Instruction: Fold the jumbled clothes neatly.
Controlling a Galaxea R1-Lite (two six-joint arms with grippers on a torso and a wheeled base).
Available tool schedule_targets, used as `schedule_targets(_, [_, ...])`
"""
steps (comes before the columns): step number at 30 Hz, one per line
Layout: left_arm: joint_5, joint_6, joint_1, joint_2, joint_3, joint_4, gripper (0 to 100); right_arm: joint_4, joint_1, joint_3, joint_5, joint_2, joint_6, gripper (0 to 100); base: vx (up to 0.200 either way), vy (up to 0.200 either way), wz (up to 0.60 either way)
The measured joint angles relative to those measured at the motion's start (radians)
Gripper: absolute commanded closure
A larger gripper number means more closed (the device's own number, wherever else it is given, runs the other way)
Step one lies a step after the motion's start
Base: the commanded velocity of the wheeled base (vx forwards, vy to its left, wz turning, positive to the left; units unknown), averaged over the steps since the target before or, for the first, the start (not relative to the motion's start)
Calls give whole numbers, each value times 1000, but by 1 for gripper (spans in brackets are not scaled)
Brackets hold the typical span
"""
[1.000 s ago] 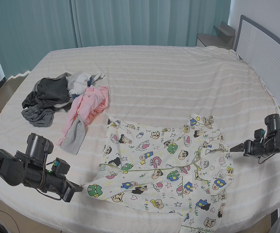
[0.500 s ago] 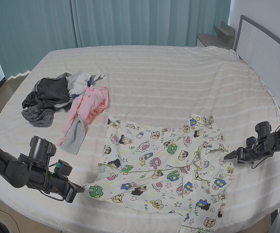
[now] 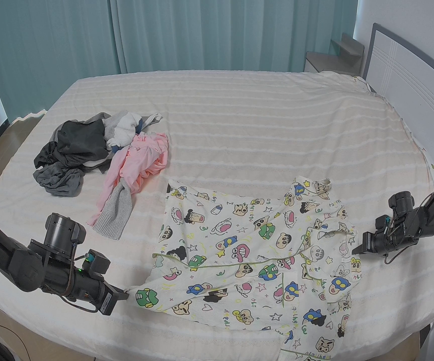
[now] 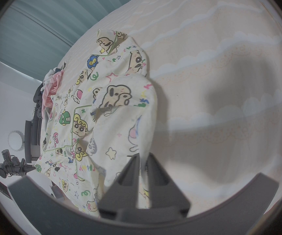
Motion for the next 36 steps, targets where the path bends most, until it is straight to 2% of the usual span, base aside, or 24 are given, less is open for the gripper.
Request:
schedule_targets(4, [3,0,5,0,0,0,100,-1,-21,-3,-22,0,-1,100,0,0,0])
schedule_targets(17, [7,1,23,13,-3,-1,100,0,-113,-9,-24,-7,-14,100,0,0,0])
schedule_targets(36, [7,1,34,40,-10,-1,100,-3,-175,-44,-25,-8,-30,100,0,0,0])
